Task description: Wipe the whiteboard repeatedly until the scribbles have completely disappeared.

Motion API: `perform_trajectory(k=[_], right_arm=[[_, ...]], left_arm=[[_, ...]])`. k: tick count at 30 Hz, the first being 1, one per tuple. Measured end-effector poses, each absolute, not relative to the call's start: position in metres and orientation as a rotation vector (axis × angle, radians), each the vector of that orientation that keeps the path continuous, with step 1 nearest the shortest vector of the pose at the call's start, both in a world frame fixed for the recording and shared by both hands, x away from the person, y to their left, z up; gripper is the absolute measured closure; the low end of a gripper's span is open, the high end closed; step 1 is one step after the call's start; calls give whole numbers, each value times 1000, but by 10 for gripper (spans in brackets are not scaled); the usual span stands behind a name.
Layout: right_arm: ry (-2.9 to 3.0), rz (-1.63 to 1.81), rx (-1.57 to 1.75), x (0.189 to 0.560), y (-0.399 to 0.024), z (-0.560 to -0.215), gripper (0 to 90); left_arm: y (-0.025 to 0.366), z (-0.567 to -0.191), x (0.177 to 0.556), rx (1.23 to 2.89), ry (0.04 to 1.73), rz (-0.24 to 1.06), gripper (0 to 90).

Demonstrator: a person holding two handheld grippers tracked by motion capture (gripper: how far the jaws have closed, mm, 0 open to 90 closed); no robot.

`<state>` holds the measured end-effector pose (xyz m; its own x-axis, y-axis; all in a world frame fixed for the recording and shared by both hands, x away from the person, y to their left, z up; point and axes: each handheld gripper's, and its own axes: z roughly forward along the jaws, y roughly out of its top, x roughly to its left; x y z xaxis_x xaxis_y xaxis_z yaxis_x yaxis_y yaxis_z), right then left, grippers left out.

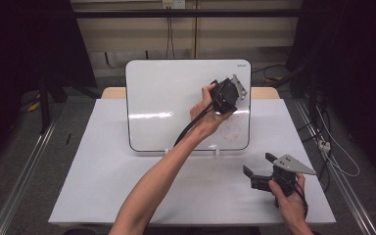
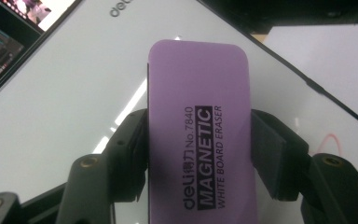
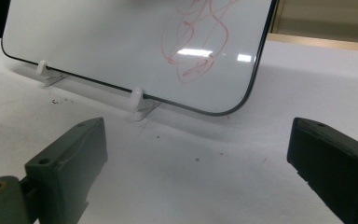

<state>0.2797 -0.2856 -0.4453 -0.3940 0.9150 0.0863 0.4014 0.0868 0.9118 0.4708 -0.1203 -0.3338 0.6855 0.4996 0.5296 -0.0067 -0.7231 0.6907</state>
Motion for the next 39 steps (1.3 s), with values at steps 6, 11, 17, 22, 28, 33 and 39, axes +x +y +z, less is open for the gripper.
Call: perform_trajectory(k=[6,11,17,22,28,33,39], right_arm=[[1854,1281,1291,280,-284,-445,46],[1857,1276,1290,280,-284,-446,46],[1865,1275,1290,280,-282,-446,46],[1863,1276,1286,280,-282,-446,45],[1867,1274,1288,280,-283,-447,45],[1864,1275,1295,281,-282,-447,46],[1865,1272,1291,281,-283,-447,46]], left_arm=[[-127,-347,458,2237,332,968,413],[-133,-361,444,2279,263,975,413],[-132,-378,430,2280,223,950,413],[-125,-387,424,2289,214,919,413],[-113,-369,443,2236,310,893,413],[-103,-352,455,2204,367,921,413],[-106,-371,439,2229,310,934,413]])
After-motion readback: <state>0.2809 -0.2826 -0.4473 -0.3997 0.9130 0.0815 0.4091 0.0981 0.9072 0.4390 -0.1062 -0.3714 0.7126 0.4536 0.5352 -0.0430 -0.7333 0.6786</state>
